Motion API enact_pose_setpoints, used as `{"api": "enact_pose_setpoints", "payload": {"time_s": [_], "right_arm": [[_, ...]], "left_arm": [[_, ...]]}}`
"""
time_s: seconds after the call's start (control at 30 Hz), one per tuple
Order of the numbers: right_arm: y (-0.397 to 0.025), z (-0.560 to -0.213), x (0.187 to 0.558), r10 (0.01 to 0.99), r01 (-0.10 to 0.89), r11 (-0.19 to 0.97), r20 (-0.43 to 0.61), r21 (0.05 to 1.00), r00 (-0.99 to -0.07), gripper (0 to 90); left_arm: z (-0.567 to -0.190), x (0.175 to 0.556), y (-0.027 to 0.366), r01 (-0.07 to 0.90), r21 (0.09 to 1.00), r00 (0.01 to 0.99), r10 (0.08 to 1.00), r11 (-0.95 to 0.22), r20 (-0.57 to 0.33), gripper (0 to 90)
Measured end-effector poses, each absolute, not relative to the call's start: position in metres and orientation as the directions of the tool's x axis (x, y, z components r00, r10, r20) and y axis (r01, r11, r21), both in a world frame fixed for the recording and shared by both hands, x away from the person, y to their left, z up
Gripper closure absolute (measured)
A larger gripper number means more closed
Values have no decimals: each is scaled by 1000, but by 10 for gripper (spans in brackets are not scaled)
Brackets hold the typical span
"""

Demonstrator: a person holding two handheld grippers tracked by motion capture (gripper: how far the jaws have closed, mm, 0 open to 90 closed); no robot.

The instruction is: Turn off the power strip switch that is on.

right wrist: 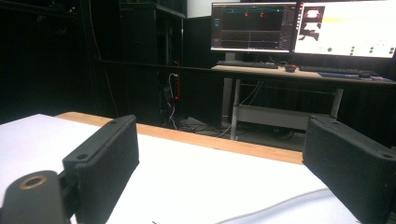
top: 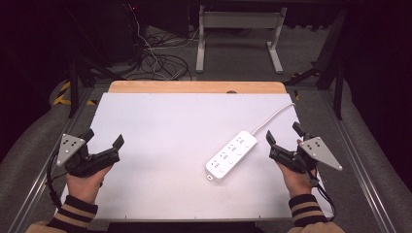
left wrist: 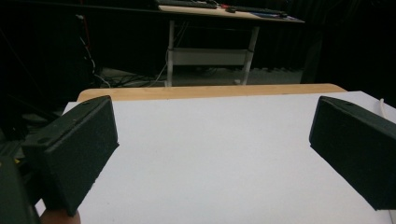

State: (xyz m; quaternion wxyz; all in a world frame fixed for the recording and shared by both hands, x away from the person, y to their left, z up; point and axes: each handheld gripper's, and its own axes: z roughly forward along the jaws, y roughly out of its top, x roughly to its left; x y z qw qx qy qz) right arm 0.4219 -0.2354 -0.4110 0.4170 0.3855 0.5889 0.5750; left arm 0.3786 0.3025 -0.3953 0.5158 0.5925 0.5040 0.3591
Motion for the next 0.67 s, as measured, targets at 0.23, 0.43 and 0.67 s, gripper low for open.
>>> {"api": "enact_pose_setpoints", "payload": {"time_s": [0.23, 0.43, 0.67], "right_arm": [[-235, -411, 422, 932, -21, 38, -43, 999, -361, 111], [-235, -412, 422, 931, -18, 42, -46, 999, -363, 111], [-233, -414, 425, 929, 2, 49, -45, 999, -367, 111]], "left_arm": [[-395, 379, 302, 227, 973, 235, 967, 40, -94, 17], [-395, 379, 303, 227, 973, 234, 968, 39, -94, 17], [-396, 379, 302, 232, 972, 232, 969, 31, -87, 17]]}}
